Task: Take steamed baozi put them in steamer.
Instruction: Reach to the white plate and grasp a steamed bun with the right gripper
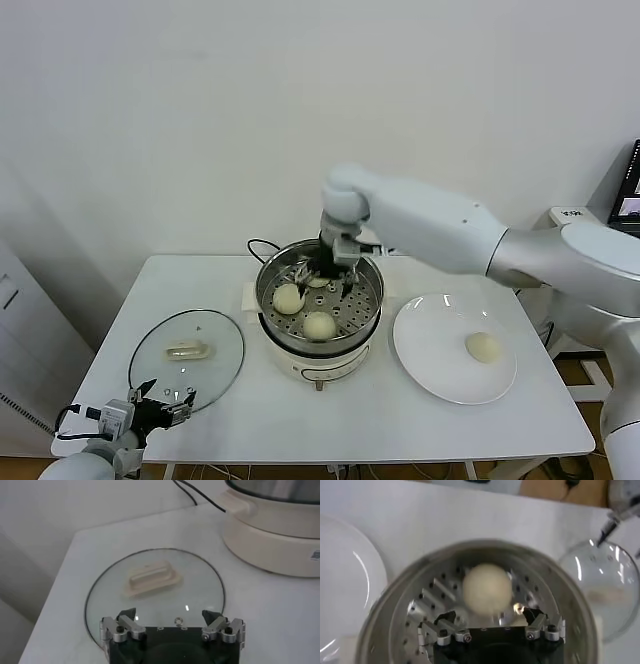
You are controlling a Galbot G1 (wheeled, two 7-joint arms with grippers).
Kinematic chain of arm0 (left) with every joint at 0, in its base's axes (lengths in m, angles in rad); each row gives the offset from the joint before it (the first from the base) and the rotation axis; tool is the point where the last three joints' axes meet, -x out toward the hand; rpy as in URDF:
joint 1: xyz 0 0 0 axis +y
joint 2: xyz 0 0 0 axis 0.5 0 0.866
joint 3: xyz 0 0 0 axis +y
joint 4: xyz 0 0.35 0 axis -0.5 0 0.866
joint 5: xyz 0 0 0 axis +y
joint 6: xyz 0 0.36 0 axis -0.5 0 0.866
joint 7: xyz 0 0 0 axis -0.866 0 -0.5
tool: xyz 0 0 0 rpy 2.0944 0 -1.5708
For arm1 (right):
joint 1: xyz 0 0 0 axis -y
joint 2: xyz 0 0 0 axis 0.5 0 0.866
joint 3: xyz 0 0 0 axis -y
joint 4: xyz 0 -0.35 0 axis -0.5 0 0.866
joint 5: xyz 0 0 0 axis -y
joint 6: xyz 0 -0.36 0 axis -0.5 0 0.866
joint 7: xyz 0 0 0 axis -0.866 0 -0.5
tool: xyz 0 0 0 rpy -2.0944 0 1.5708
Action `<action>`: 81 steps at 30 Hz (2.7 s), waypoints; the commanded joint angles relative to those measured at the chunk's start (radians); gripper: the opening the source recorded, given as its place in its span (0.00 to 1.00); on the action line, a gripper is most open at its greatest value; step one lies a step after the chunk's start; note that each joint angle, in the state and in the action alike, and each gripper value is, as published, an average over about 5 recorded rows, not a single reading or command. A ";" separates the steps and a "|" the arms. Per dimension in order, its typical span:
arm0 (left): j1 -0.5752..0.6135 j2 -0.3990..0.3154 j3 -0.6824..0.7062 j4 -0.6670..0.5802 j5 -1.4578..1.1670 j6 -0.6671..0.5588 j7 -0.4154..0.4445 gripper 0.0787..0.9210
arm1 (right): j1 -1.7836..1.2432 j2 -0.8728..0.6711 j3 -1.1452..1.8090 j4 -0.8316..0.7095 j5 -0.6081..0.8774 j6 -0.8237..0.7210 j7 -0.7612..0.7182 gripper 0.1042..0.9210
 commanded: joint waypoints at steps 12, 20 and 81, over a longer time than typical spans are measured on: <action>0.007 0.005 -0.018 -0.015 -0.011 0.000 -0.001 0.88 | 0.149 -0.359 -0.277 -0.188 0.315 -0.490 -0.051 0.88; 0.006 0.007 -0.022 -0.015 -0.012 -0.001 -0.002 0.88 | 0.061 -0.444 -0.298 -0.174 0.305 -0.571 -0.042 0.88; 0.011 -0.001 -0.020 -0.028 -0.008 0.015 -0.005 0.88 | -0.392 -0.457 0.086 -0.273 0.154 -0.588 0.110 0.43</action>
